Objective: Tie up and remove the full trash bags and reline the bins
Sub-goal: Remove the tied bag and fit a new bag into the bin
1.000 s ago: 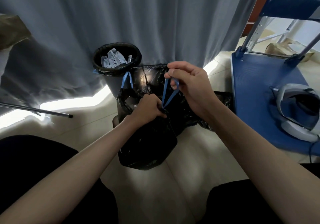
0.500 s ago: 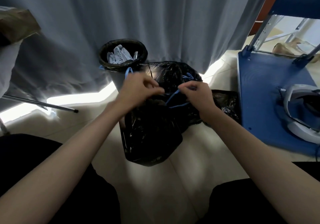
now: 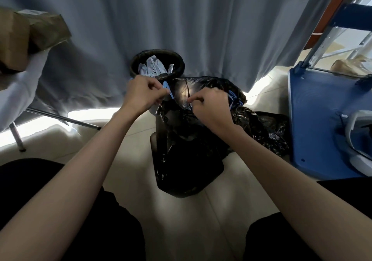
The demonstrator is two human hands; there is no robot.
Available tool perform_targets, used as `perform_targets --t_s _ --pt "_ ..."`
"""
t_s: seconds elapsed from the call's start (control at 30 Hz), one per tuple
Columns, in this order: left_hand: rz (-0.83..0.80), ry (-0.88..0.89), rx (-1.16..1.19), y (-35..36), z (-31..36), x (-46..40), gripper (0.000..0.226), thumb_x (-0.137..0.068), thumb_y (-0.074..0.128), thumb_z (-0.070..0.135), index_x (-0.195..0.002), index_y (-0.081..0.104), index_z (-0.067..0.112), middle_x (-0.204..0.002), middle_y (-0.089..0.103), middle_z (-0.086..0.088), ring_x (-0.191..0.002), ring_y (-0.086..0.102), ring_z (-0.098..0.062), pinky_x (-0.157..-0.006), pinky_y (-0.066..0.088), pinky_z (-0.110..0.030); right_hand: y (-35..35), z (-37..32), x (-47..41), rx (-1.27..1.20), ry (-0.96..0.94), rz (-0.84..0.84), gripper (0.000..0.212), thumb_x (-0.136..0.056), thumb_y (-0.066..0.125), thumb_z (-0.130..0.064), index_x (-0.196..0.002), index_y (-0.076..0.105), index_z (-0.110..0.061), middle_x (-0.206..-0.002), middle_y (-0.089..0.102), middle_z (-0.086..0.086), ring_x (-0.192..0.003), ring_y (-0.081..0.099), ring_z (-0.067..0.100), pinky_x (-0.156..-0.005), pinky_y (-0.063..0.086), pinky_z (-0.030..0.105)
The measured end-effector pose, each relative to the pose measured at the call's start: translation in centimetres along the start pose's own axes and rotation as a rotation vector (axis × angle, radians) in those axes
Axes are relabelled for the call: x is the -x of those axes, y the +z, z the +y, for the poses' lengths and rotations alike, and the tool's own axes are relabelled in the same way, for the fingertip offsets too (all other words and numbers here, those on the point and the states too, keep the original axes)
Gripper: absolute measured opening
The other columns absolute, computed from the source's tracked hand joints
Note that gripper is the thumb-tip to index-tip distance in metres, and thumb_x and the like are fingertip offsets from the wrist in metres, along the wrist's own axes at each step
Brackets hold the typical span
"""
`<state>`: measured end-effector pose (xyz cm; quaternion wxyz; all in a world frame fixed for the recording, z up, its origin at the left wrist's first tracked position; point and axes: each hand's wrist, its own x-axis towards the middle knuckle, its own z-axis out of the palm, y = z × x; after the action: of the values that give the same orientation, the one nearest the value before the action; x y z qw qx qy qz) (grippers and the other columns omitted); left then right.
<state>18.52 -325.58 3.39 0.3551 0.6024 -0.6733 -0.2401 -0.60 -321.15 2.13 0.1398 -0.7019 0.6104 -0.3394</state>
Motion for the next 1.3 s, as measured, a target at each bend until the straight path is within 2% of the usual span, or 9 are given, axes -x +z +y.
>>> perform_targets --t_s 0.13,0.3,0.43,0.53,0.7,0.83,0.97,1.07,1.3 --pt "-0.078 0.063 0.068 -0.1 0.2 0.2 0.015 -0.076 0.081 0.025 -0.068 0.071 0.018 -0.053 0.063 0.008 -0.05 0.054 -0.002 -0.058 0.045 -0.021 2.2 -1.5 -0.7 -0.069 0.015 -0.184 0.023 -0.079 0.06 -0.034 -0.095 0.075 -0.027 -0.058 0.054 -0.014 -0.071 0.057 0.015 -0.085 0.05 0.038" --pt "-0.198 0.146 0.164 -0.3 0.2 0.8 0.004 -0.083 0.074 0.016 -0.085 0.074 0.013 -0.074 0.071 -0.003 -0.064 0.058 -0.004 -0.063 0.047 -0.015 3.1 -1.3 -1.5 -0.19 0.028 -0.156 0.011 -0.087 0.067 -0.019 -0.09 0.075 -0.012 -0.059 0.054 -0.004 -0.059 0.046 0.01 -0.064 0.043 0.027" --pt "-0.365 0.001 0.118 -0.1 -2.5 0.7 0.028 -0.082 0.067 -0.008 -0.107 0.067 0.005 -0.09 0.067 -0.009 -0.055 0.057 0.002 -0.055 0.048 -0.013 2.8 -0.5 -1.5 -0.225 0.053 -0.162 0.006 -0.083 0.069 -0.01 -0.083 0.074 -0.008 -0.06 0.058 0.0 -0.057 0.049 0.008 -0.06 0.036 0.007" --pt "-0.516 0.002 0.013 1.3 -3.2 1.4 0.028 -0.078 0.068 -0.008 -0.101 0.072 0.007 -0.087 0.07 -0.008 -0.058 0.058 0.0 -0.056 0.05 -0.017 2.5 0.2 -1.2 -0.282 0.084 -0.192 0.004 -0.081 0.071 -0.012 -0.084 0.074 -0.013 -0.062 0.064 -0.002 -0.06 0.056 0.003 -0.068 0.046 0.015" --pt "-0.388 0.076 -0.176 3.9 -3.2 1.4 0.005 -0.078 0.069 0.005 -0.075 0.07 0.002 -0.07 0.065 -0.022 -0.054 0.05 -0.012 -0.058 0.044 -0.025 1.5 0.6 -0.5 -0.522 0.143 -0.16 0.01 -0.086 0.072 -0.016 -0.082 0.074 -0.008 -0.069 0.071 0.01 -0.063 0.065 0.01 -0.07 0.055 0.022" --pt "-0.38 0.108 -0.314 5.1 -3.8 1.6 0.014 -0.073 0.067 0.004 -0.062 0.06 -0.002 -0.061 0.059 -0.02 -0.055 0.04 -0.018 -0.051 0.032 -0.017 0.4 1.1 -0.4 -0.654 0.162 -0.084 0.01 -0.087 0.071 -0.012 -0.088 0.075 -0.003 -0.075 0.073 0.011 -0.066 0.068 0.016 -0.07 0.056 0.023" --pt "-0.391 0.125 -0.393 6.0 -4.4 1.8 0.011 -0.068 0.058 -0.003 -0.058 0.057 -0.001 -0.059 0.054 -0.02 -0.057 0.036 -0.02 -0.058 0.039 -0.034 -0.6 1.6 -0.4 -0.721 0.18 0.064 0.009 -0.089 0.066 -0.004 -0.088 0.073 0.002 -0.073 0.072 0.011 -0.065 0.066 0.014 -0.066 0.053 0.021" --pt "-0.404 0.089 -0.487 6.6 -5.2 2.1 0.013 -0.067 0.053 -0.01 -0.058 0.056 -0.001 -0.057 0.04 -0.01 -0.06 0.032 -0.021 -0.055 0.031 -0.031 -1.0 2.1 -0.4 -0.731 0.176 0.147 0.008 -0.089 0.066 -0.003 -0.088 0.074 -0.002 -0.074 0.073 0.01 -0.067 0.068 0.017 -0.073 0.059 0.03" --pt "-0.421 0.008 -0.511 7.4 -6.8 2.9 0.019 -0.08 0.055 -0.006 -0.063 0.06 -0.001 -0.053 0.043 -0.003 -0.064 0.043 -0.025 -0.058 0.032 -0.03 -1.0 2.4 0.5 -0.694 0.102 0.163 0.007 -0.088 0.067 -0.002 -0.086 0.074 0.0 -0.077 0.073 0.012 -0.071 0.069 0.025 -0.076 0.059 0.045"
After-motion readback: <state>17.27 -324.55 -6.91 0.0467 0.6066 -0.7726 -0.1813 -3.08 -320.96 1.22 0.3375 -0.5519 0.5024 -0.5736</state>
